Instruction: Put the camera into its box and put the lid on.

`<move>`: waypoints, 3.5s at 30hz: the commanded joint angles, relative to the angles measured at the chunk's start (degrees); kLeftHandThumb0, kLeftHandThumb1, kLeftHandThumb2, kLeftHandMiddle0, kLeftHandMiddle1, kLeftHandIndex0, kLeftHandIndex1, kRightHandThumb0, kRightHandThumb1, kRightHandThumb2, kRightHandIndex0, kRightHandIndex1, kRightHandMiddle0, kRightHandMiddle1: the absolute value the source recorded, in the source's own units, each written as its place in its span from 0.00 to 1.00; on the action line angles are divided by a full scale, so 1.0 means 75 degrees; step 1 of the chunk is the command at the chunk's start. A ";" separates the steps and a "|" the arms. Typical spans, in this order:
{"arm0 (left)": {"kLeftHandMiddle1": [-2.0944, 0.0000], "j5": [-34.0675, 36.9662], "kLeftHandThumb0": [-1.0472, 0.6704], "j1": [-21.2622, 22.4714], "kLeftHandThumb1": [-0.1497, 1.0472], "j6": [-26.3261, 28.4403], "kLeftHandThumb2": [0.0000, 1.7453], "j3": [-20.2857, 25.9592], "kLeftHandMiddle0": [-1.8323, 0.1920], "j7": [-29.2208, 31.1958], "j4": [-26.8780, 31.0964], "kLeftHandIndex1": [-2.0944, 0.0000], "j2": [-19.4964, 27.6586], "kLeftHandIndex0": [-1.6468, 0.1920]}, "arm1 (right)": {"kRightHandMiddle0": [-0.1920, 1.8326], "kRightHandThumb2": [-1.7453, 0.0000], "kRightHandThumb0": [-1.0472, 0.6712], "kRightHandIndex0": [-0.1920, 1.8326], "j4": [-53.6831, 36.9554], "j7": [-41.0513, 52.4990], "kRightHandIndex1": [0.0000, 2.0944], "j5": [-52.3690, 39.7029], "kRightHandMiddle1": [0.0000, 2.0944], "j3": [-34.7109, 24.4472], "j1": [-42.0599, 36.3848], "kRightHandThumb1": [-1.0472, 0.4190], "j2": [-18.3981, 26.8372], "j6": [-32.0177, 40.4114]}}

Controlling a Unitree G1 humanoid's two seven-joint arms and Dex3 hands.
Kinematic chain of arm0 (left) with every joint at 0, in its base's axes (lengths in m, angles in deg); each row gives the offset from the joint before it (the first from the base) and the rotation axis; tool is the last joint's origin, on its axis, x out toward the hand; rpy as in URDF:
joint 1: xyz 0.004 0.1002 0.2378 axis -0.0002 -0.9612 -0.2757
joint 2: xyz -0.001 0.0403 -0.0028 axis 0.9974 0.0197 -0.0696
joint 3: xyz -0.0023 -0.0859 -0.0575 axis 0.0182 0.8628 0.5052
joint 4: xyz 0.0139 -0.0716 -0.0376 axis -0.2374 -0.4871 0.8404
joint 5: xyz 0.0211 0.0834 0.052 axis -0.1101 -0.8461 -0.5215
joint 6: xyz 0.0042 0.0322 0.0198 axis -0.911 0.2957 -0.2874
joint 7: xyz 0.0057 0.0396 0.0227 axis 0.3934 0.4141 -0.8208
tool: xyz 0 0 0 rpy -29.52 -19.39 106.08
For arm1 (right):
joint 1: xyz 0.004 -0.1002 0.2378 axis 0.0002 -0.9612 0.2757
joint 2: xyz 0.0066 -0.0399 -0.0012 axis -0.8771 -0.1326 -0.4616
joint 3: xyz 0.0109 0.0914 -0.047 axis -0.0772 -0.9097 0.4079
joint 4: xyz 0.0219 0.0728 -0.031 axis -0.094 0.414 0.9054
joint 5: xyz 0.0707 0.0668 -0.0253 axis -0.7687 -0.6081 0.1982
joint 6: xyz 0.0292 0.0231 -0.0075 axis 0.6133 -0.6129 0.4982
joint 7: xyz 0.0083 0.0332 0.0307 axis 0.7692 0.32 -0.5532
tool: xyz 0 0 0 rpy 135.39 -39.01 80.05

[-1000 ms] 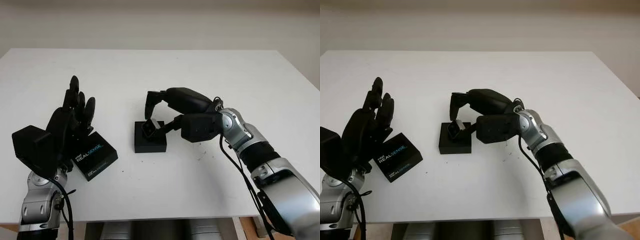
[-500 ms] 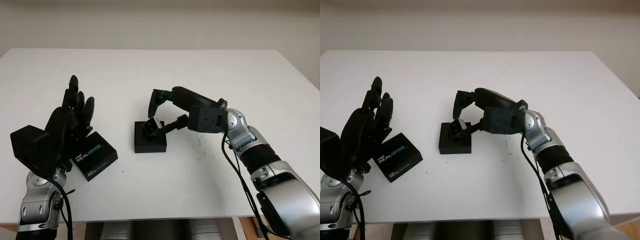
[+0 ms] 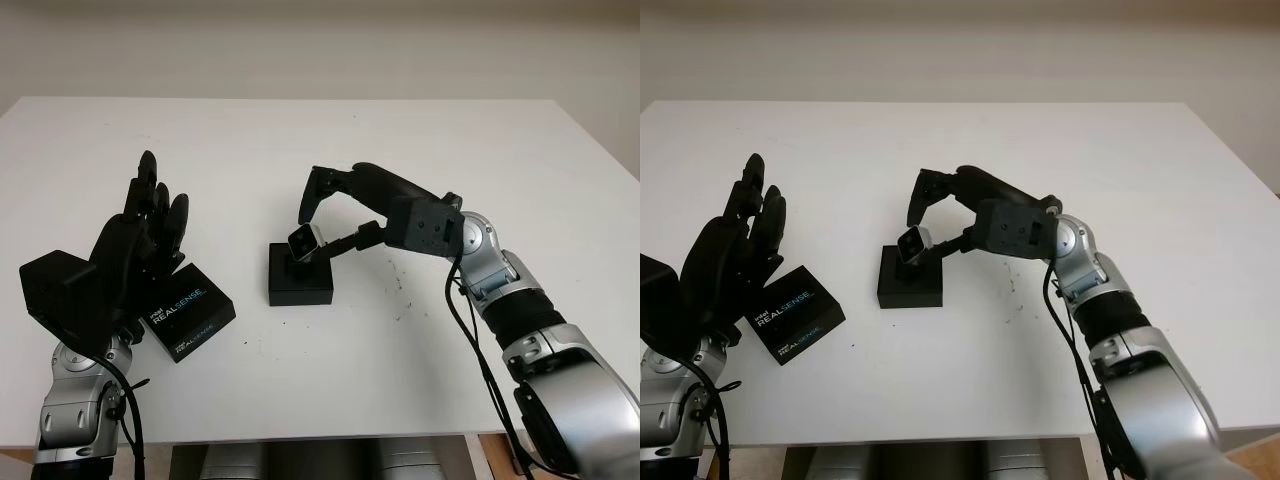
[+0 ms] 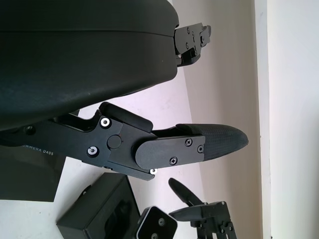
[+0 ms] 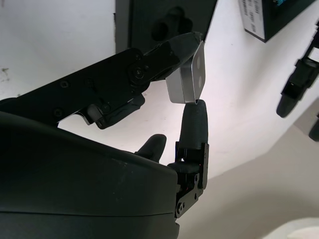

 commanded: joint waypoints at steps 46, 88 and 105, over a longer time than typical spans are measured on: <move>1.00 -0.0042 0.18 0.0035 1.00 0.0076 0.29 0.0016 1.00 0.0032 0.0093 1.00 0.0074 1.00 | 0.27 0.97 0.33 0.19 -0.0478 -0.0878 0.20 -0.0742 0.76 -0.0589 -0.1448 0.07 -0.0943 0.0943; 1.00 0.0084 0.19 -0.0022 1.00 0.0048 0.29 0.0178 1.00 0.0214 0.0150 1.00 0.0116 1.00 | 0.21 0.97 0.28 0.18 -0.1458 -0.1372 0.13 0.0214 0.70 -0.0170 -0.2143 0.06 -0.1024 0.1646; 1.00 0.0119 0.19 0.0013 1.00 0.0060 0.28 0.0208 1.00 0.0222 0.0139 1.00 0.0111 1.00 | 0.12 0.97 0.21 0.03 -0.4331 -0.1459 0.01 0.1876 0.11 0.0282 -0.2826 0.08 -0.0098 0.2229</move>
